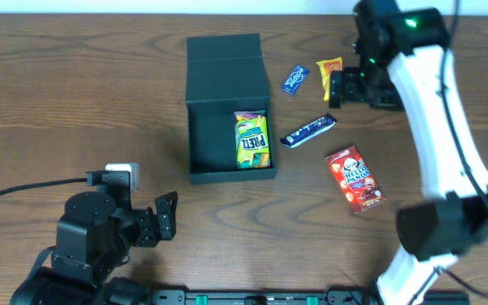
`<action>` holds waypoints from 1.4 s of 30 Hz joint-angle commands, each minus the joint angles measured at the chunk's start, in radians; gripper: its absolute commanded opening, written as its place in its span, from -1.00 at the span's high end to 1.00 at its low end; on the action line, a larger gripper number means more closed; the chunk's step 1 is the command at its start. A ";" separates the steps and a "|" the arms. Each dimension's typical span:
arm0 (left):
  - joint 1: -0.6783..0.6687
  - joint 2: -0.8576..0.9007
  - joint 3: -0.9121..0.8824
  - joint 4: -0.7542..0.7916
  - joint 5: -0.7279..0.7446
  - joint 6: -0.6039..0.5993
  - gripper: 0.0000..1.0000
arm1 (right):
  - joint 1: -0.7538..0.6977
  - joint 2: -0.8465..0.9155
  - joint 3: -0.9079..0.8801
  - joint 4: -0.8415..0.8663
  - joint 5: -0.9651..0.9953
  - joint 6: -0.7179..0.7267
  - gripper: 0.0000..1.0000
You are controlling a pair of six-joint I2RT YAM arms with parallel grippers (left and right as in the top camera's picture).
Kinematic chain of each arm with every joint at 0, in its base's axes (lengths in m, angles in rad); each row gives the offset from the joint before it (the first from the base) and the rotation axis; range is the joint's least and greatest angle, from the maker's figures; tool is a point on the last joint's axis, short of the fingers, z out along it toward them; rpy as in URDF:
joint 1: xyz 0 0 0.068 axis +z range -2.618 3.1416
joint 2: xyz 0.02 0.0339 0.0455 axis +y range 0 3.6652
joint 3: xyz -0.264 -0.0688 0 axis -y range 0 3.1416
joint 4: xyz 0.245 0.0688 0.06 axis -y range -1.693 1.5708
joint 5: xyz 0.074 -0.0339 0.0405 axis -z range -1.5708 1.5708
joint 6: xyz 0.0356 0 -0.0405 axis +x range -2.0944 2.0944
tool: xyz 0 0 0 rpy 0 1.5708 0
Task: Pack container
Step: 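Release the Pretz box and lift the right gripper away, then lower the right gripper and grasp the red Hello Panda box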
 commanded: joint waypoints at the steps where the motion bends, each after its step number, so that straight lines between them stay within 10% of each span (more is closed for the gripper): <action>1: 0.000 -0.002 0.003 0.001 -0.001 0.007 -0.91 | -0.029 -0.103 -0.146 0.043 -0.001 -0.017 -0.99; 20: 0.000 -0.002 0.003 0.001 -0.001 0.006 -0.90 | -0.031 -0.239 -0.808 0.499 -0.074 -0.323 -0.99; 42: 0.000 -0.002 0.003 0.001 -0.001 0.006 -0.90 | -0.034 -0.239 -1.109 0.949 -0.042 -0.380 -0.93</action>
